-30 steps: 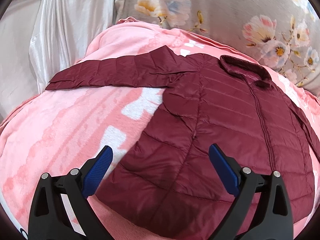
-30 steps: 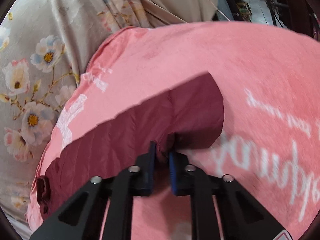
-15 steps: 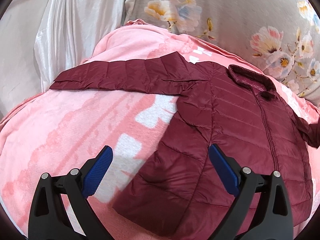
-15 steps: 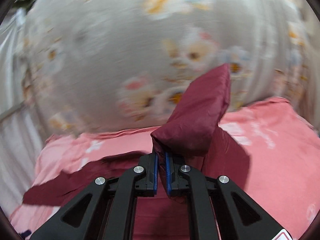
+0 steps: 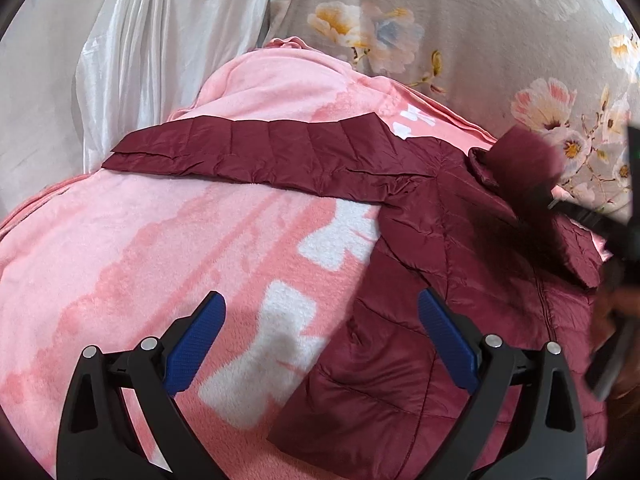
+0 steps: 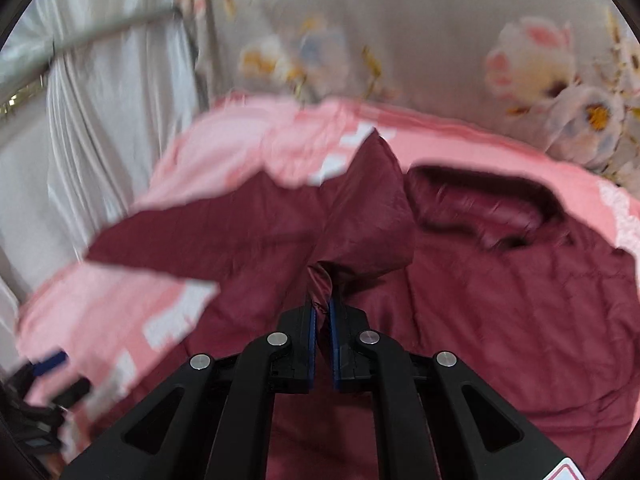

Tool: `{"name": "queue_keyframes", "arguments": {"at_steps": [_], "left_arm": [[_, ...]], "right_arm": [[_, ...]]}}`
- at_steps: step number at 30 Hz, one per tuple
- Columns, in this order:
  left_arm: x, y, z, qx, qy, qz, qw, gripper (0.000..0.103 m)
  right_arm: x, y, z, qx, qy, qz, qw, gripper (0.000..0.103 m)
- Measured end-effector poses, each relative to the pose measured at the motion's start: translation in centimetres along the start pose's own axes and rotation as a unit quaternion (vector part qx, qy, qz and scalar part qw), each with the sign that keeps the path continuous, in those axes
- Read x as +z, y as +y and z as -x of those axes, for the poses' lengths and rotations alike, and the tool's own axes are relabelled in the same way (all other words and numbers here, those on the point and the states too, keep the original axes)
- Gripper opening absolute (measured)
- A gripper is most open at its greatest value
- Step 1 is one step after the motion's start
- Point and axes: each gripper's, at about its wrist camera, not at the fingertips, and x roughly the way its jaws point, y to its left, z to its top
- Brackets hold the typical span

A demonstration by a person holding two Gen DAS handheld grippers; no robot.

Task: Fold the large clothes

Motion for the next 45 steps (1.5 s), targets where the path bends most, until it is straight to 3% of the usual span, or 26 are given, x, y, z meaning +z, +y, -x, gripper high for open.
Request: {"name": "queue_keyframes", "arguments": {"at_steps": [4,6,7,10,12,18,21,23,25,27,28,30,33,34,36,37,39,40,42,45], "left_arm": [[0.5,-0.4,-0.4,-0.018,0.001,-0.002,0.9998,0.094],[1.0,-1.2,-0.9,-0.054,0.012,0.0,0.9985,0.095],[1.2,-1.5,-1.1,-0.07,0.018,0.002,0.9974,0.096],[2.1,-3.5,-2.7,-0.14,0.054,0.02,0.9885,0.097],[2.5,-5.4,-4.4,-0.188,0.084,0.034,0.978,0.097],[2.7,-10.4,-10.0,-0.21,0.149,0.039,0.9655,0.097],[3.1,-11.1,-11.8,-0.207,0.164,0.055,0.9629,0.097],[3.7,-11.4,-12.2,-0.208,0.163,0.057,0.9628,0.096],[4.3,-11.8,-12.5,-0.215,0.165,0.062,0.9608,0.088],[5.0,-12.3,-13.0,-0.221,0.171,0.064,0.958,0.062],[5.3,-12.5,-13.3,-0.22,0.173,0.063,0.958,0.057],[5.9,-13.0,-13.7,-0.206,0.173,0.053,0.9617,0.033],[7.0,-13.7,-14.0,-0.191,0.166,0.034,0.9669,0.006],[7.4,-13.9,-14.0,-0.188,0.162,0.03,0.9682,0.005],[8.0,-14.0,-13.8,-0.187,0.151,0.022,0.9705,0.001],[8.4,-14.3,-13.6,-0.179,0.14,0.011,0.9738,0.001],[8.6,-14.8,-13.6,-0.164,0.127,-0.007,0.9783,0.001],[8.5,-14.9,-13.8,-0.159,0.126,-0.013,0.9791,0.001],[7.9,-15.1,-14.5,-0.153,0.132,-0.026,0.979,0.001],[6.2,-15.3,-16.2,-0.133,0.149,-0.038,0.9791,0.001]], "right_arm": [[-2.4,0.3,-3.6,0.002,0.058,0.006,0.998,0.01],[-3.5,0.1,-4.5,0.0,0.075,0.002,0.997,0.015],[-3.8,-0.2,-4.2,0.005,0.076,-0.006,0.997,0.02],[-4.0,-1.4,-1.6,0.03,0.048,-0.039,0.998,0.049],[-4.3,-2.8,0.5,0.026,0.028,-0.054,0.998,0.051],[-7.0,-12.5,7.5,-0.015,-0.011,-0.162,0.987,0.051],[-9.7,-19.9,10.9,-0.05,-0.034,-0.251,0.966,0.051],[-11.2,-24.0,12.0,-0.044,-0.045,-0.311,0.948,0.053],[-12.6,-27.4,12.0,-0.03,-0.052,-0.36,0.931,0.053],[-13.6,-29.9,11.5,-0.009,-0.058,-0.398,0.915,0.053],[-13.8,-30.9,11.0,0.002,-0.062,-0.414,0.908,0.053],[-13.9,-32.2,9.8,0.031,-0.069,-0.442,0.894,0.053],[-13.6,-33.8,8.4,0.056,-0.086,-0.476,0.873,0.05],[-13.4,-34.5,8.4,0.059,-0.09,-0.483,0.869,0.047],[-12.9,-35.1,8.2,0.062,-0.112,-0.498,0.858,0.029],[-12.5,-35.4,8.4,0.059,-0.12,-0.499,0.856,0.007],[-12.3,-35.5,9.5,0.055,-0.141,-0.5,0.853,0.005],[-12.3,-35.2,10.3,0.048,-0.155,-0.492,0.855,0.004],[-12.2,-34.4,11.1,0.011,-0.157,-0.464,0.872,0.002],[-12.6,-34.6,9.4,-0.045,-0.099,-0.449,0.887,0.002]]}}
